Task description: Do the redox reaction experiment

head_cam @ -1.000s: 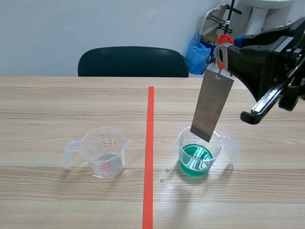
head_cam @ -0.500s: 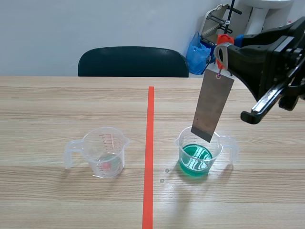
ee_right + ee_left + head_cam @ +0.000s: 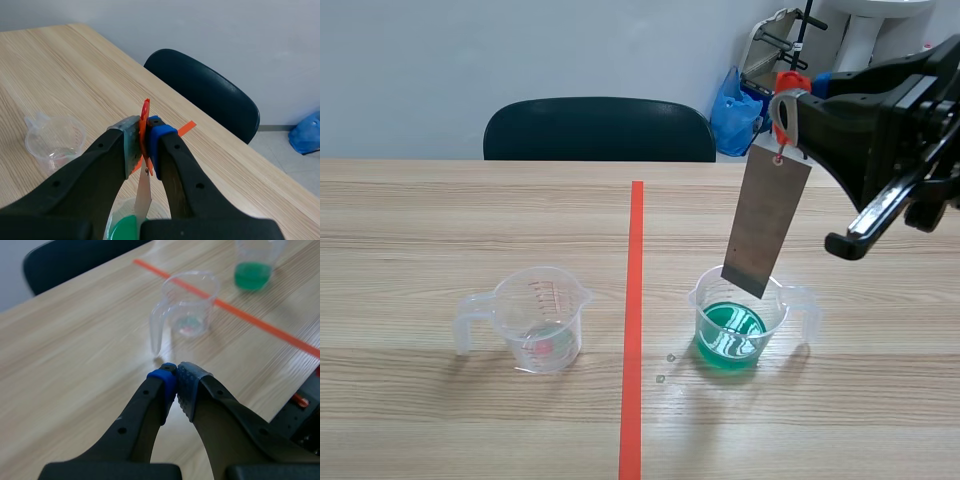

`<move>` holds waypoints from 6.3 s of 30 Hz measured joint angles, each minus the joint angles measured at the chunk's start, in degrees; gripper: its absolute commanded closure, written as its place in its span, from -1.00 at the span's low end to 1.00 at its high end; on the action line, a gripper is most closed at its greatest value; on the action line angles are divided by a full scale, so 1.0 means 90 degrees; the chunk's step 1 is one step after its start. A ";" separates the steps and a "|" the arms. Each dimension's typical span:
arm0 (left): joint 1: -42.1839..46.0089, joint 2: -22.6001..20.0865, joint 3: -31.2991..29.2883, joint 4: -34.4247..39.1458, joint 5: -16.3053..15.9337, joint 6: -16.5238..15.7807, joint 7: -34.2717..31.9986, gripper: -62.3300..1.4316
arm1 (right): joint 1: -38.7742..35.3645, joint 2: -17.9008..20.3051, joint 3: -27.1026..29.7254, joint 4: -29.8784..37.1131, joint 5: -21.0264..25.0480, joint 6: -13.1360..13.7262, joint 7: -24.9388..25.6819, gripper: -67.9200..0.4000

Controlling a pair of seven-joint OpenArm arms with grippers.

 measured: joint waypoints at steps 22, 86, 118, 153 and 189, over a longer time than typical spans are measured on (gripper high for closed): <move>-0.6263 -0.0340 0.6642 0.0000 -0.2261 -0.0063 0.3638 0.87 | 0.0000 0.0000 0.0000 0.0000 0.0000 0.0000 0.0002 0.97; -0.7441 0.1406 0.7694 -0.0760 -0.2021 0.1732 0.4138 0.87 | 0.0002 0.0000 -0.0002 0.0000 0.0002 0.0000 0.0005 0.97; 0.2472 0.2023 -0.0551 0.0398 0.0508 0.1744 -0.1943 0.74 | 0.0015 -0.0002 -0.0002 0.0000 0.0002 0.0000 0.0007 0.97; 0.2472 0.2574 -0.0894 0.0260 0.0481 0.1739 -0.2307 -1.00 | 0.0015 -0.0002 -0.0002 0.0000 0.0002 0.0000 0.0002 0.97; 0.2472 0.2574 -0.0894 0.0260 0.0500 0.1739 -0.2307 -1.00 | 0.0015 -0.0002 -0.0002 0.0000 0.0002 0.0000 0.0002 0.97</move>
